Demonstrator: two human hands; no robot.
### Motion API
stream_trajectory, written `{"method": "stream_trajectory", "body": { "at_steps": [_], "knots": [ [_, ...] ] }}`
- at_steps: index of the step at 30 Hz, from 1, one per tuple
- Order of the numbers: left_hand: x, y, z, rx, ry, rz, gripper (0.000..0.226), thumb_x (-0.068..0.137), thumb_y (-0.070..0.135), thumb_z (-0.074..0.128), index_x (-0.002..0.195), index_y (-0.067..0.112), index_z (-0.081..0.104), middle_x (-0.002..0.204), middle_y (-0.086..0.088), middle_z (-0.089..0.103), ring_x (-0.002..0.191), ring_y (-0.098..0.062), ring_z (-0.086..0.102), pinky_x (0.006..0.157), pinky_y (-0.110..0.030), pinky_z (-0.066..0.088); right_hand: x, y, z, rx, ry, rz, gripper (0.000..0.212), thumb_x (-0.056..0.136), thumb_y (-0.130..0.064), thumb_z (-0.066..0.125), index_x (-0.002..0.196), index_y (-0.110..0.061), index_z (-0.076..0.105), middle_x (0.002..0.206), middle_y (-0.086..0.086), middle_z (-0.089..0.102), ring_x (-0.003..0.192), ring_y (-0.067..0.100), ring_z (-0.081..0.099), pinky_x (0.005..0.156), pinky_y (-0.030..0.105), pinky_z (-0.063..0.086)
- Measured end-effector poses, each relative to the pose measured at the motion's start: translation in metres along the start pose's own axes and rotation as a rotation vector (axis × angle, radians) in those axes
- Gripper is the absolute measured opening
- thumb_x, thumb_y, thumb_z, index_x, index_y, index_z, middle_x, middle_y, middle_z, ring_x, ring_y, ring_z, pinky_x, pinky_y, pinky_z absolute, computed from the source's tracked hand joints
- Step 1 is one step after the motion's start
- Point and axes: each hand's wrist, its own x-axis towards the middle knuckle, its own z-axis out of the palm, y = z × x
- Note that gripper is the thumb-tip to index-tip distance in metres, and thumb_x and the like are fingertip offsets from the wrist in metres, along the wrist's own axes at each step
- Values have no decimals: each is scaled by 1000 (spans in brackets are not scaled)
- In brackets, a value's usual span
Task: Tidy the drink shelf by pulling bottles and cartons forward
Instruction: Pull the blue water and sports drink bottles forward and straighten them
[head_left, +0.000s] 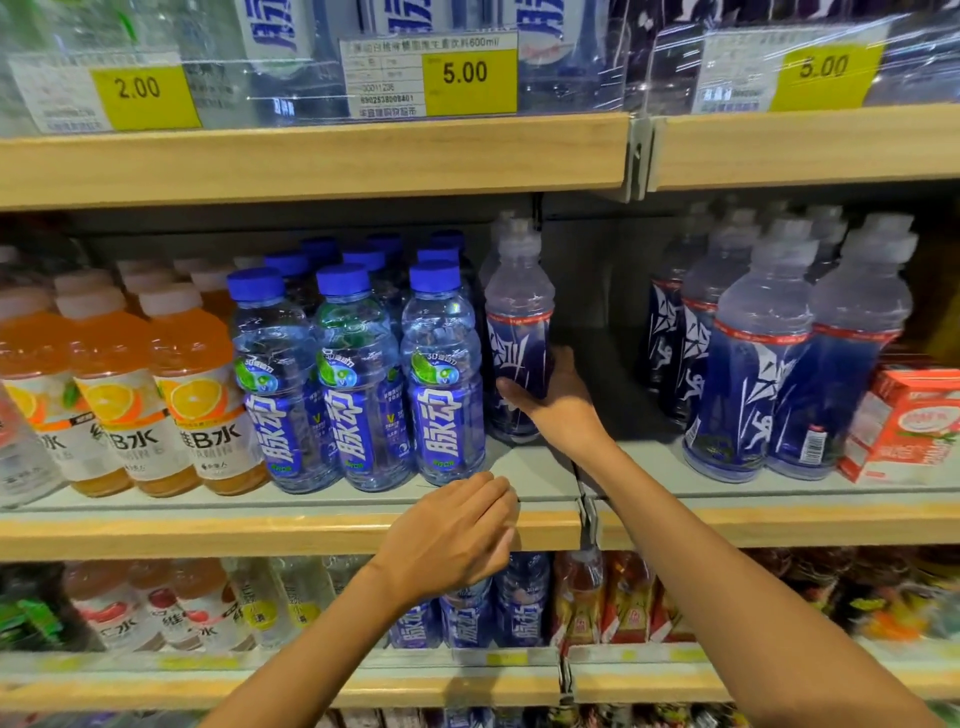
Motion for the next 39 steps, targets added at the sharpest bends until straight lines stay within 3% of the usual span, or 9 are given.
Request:
{"method": "stream_trajectory", "body": {
  "at_steps": [2,5,8,10,15,20,33,36,39],
  "knots": [
    [4,2,-2,-24,-16,-35,31,91,26,50,99,3,68,97,-10,68,84,-23,65,70,-33,55,-18,2,-17,-24,83,-46,58,82,-28,74,126,-6,46,121,7,60,109,17,58,92,30,48],
    [24,13,0,-60,-18,-57,32,90,29,48,96,6,69,93,-7,68,80,-21,64,65,-31,54,-51,5,-57,-46,421,-175,42,87,-24,68,122,-13,49,115,-3,55,107,7,51,92,23,43],
    [55,29,7,-99,-46,-29,36,91,34,44,94,8,68,91,-6,66,77,-22,61,62,-33,52,-75,8,-99,-164,753,-303,38,86,-15,68,118,-7,49,112,3,51,104,16,50,89,25,44],
    [71,37,12,-101,-72,-6,39,92,39,42,96,10,68,93,-5,66,78,-21,61,62,-32,51,-81,11,-117,-270,819,-273,44,84,-13,70,120,0,48,116,13,50,107,25,48,90,28,42],
    [80,46,20,-104,-117,15,39,92,41,42,99,12,67,95,-3,65,77,-18,60,61,-30,51,-79,26,-126,-289,706,-119,67,81,-20,74,134,1,38,131,16,47,121,26,45,95,20,32],
    [79,44,23,-85,-139,23,37,93,39,42,103,12,66,98,-3,64,78,-17,59,61,-28,51,-65,31,-125,-354,711,-54,78,77,-26,78,136,3,36,129,21,44,121,33,40,99,33,31],
    [81,47,17,-127,-223,-44,37,93,38,43,105,11,65,102,-4,64,84,-18,60,64,-29,52,-52,47,-122,-171,565,-108,62,76,-24,79,118,-9,37,108,1,51,94,8,49,66,5,34],
    [82,48,13,-242,-221,-196,39,95,40,39,110,14,63,108,-1,64,94,-16,60,73,-30,51,-60,41,-121,-129,520,-138,59,75,-27,80,112,-19,34,103,-8,49,91,8,52,71,9,38],
    [91,48,0,-547,-73,-587,32,98,43,43,113,20,61,108,8,63,96,-4,58,81,-22,47,-72,30,-114,-75,429,-127,59,73,-31,80,107,-25,33,94,-19,50,83,2,56,68,10,42]
  ]
}}
